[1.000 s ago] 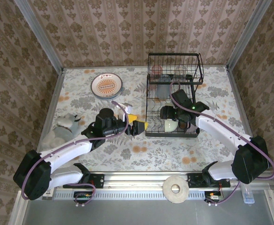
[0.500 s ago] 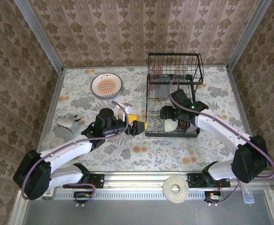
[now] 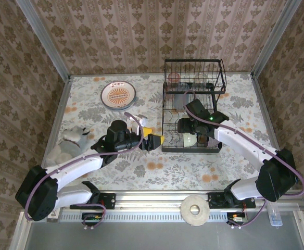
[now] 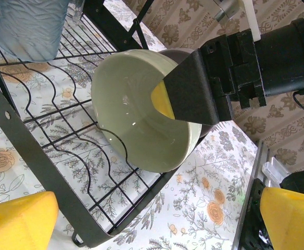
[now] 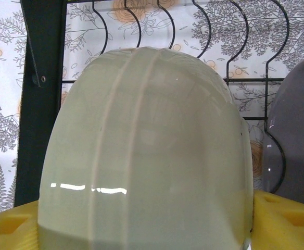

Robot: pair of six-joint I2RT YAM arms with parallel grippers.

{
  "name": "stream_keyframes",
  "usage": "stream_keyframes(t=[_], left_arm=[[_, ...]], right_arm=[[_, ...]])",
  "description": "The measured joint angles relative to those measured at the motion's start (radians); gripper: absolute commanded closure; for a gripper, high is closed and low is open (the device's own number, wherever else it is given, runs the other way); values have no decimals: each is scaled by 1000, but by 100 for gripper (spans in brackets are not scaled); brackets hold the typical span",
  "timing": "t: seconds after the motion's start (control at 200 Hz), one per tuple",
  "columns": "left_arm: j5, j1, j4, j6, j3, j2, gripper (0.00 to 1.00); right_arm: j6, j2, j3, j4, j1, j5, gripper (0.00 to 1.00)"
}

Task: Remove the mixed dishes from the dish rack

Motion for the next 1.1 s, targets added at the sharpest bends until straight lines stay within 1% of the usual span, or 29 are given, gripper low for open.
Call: stream_keyframes(t=[0.165,0.32,0.395,0.5,0.595,0.73,0.845,0.915,0.985,1.1], left_arm=[[0,0,0,0,0,4,0],[0,0,0,0,0,11,0],[0,0,0,0,0,11,0],[0,0,0,0,0,11,0],[0,0,0,0,0,11,0],[0,0,0,0,0,11,0],[0,0,0,0,0,11,0],[0,0,0,0,0,11,0],[0,0,0,0,0,11,0],[0,0,0,0,0,11,0]], right_arm=[[-16,0,4,-10,15,41,100],[-18,0,4,-10,18,51,100],[-18,0,4,-10,18,52,81],[-18,0,4,-10,18,52,63],[-18,0,4,-10,18,52,49],[-18,0,4,-10,18,52,39],[-18,0,4,-11,16,52,28],[-17,0,4,-11,16,52,24],[-16,0,4,-13,14,51,17],[-14,0,4,-14,12,47,13]])
